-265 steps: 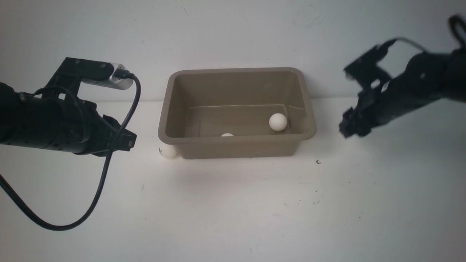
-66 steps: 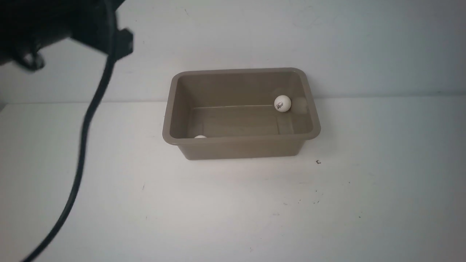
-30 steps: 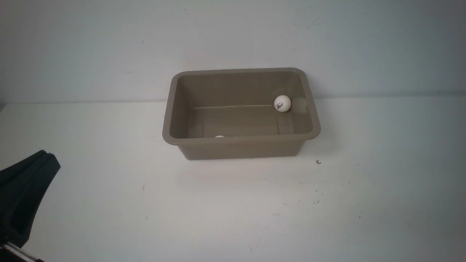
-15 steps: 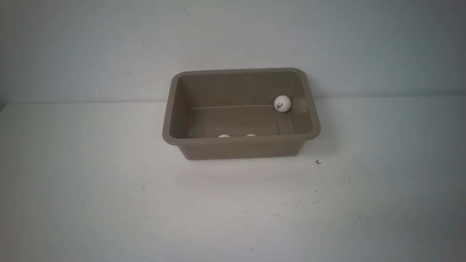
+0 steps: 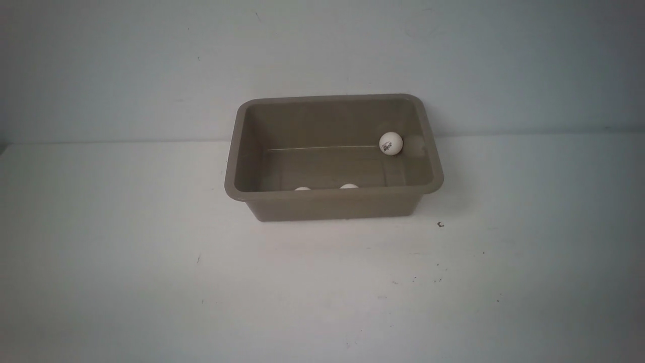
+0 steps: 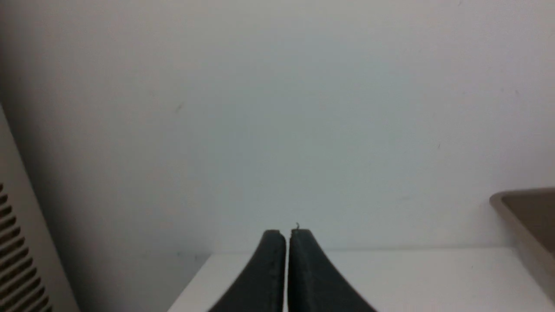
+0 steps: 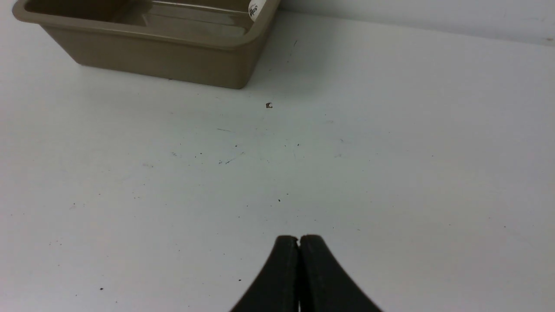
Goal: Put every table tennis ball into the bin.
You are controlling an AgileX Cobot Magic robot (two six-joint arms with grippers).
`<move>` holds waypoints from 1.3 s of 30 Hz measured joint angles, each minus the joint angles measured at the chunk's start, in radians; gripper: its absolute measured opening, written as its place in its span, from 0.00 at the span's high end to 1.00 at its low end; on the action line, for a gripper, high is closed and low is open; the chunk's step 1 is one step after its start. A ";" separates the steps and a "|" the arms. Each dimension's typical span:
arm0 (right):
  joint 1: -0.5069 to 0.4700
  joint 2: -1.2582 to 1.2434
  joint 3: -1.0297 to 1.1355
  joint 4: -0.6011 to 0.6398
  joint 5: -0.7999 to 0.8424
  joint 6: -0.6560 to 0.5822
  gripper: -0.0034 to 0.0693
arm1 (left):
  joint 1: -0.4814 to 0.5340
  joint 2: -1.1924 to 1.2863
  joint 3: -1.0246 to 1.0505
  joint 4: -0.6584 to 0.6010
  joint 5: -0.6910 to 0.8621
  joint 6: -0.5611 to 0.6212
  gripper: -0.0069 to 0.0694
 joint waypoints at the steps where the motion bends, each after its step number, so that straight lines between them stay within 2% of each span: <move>1: 0.000 0.000 0.000 0.000 0.000 0.000 0.98 | 0.000 0.000 0.000 0.000 0.009 0.001 0.91; 10: 0.000 0.000 0.000 0.000 0.000 0.000 0.98 | 0.001 0.000 -0.110 0.000 0.078 0.083 0.91; 14: 0.000 0.000 0.000 0.000 0.000 0.000 0.98 | 0.001 0.000 -0.136 0.042 0.091 -0.015 0.91; 15: 0.000 0.000 0.000 0.002 0.000 0.000 0.98 | 0.001 0.000 -0.137 0.214 0.095 -0.236 0.91; 16: 0.000 0.000 0.000 0.002 0.000 0.000 0.98 | 0.001 0.000 -0.133 0.317 0.098 -0.317 0.91; 17: 0.000 0.000 0.000 0.002 0.000 0.000 0.98 | 0.001 0.000 -0.126 0.498 0.112 -0.532 0.91; 19: 0.000 0.000 0.000 0.002 0.000 0.000 0.98 | 0.001 0.000 -0.117 0.761 0.139 -0.769 0.91; 20: 0.000 0.000 0.000 0.002 0.000 0.000 0.98 | 0.001 0.000 -0.107 0.985 0.187 -1.008 0.91; 21: 0.000 0.000 0.000 0.002 0.000 0.000 0.98 | 0.001 0.000 -0.106 1.015 0.197 -1.041 0.91; 23: 0.000 0.000 0.000 0.002 0.000 0.000 0.98 | 0.001 0.000 -0.095 1.302 0.315 -1.372 0.91; 26: 0.000 0.000 0.000 0.002 0.000 0.000 0.98 | 0.001 0.000 -0.084 1.533 0.475 -1.655 0.91; 30: 0.000 0.000 0.000 0.002 0.000 0.000 0.98 | 0.001 0.000 -0.081 1.622 0.514 -1.752 0.91; 35: 0.000 0.000 0.000 0.002 0.000 0.000 0.98 | 0.001 0.000 -0.049 1.614 0.498 -1.755 0.91; 39: 0.000 0.000 0.000 0.002 0.000 0.000 0.98 | 0.001 0.000 0.001 1.552 0.439 -1.754 0.91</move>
